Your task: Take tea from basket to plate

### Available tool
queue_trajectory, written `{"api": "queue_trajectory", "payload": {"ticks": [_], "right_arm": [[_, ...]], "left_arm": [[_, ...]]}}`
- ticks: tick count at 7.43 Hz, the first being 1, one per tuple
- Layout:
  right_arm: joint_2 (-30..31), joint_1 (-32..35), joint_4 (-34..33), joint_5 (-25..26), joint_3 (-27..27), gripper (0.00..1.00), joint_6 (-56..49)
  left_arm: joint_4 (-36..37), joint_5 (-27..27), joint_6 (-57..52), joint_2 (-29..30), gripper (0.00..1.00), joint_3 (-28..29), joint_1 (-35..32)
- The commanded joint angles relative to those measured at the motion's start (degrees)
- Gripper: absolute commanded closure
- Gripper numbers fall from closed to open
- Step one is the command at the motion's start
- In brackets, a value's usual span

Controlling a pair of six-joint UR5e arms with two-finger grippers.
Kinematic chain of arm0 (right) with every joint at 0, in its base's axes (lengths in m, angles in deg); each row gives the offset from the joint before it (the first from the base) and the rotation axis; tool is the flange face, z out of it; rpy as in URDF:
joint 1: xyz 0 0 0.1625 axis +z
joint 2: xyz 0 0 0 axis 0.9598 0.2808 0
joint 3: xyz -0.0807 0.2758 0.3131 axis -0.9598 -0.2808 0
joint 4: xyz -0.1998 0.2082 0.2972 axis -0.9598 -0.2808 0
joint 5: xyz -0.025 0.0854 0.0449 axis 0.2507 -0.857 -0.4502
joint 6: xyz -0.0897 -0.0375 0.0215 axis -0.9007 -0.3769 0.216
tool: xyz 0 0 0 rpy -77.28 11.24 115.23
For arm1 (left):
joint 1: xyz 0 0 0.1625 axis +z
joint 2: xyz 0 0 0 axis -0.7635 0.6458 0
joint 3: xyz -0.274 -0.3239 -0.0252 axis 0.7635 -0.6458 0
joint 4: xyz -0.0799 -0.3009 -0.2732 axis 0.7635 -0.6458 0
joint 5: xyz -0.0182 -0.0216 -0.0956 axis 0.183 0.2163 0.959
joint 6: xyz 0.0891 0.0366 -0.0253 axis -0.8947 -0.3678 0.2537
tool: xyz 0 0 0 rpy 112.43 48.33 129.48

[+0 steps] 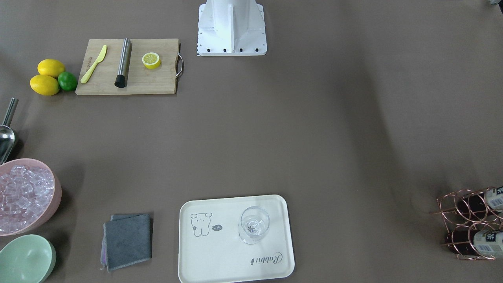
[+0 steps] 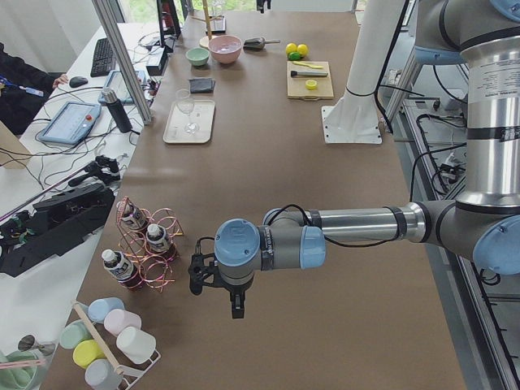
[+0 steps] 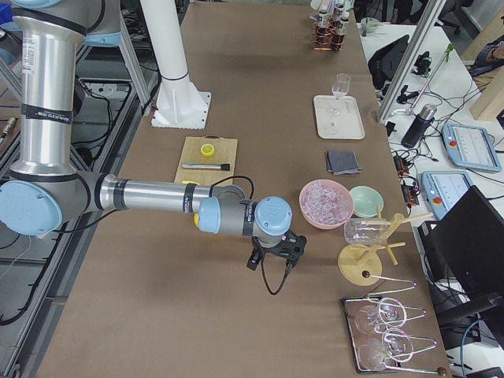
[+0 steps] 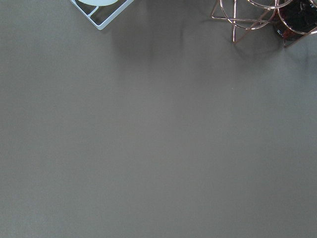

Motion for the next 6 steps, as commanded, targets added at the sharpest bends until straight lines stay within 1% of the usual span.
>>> {"api": "queue_trajectory", "payload": {"ticks": [1, 3, 6], "right_arm": [[0.0, -0.03, 0.0, 1.23, -0.11, 0.0, 0.04], [0.0, 0.06, 0.0, 1.67, -1.6, 0.0, -0.05], [-0.08, 0.06, 0.0, 2.02, -0.11, 0.0, -0.14]], "left_arm": [[0.0, -0.07, 0.0, 0.05, 0.03, 0.02, 0.17], [-0.08, 0.02, 0.0, 0.05, 0.03, -0.15, 0.26], [-0.61, 0.02, -0.35, 0.57, 0.03, -0.33, 0.69]]}}
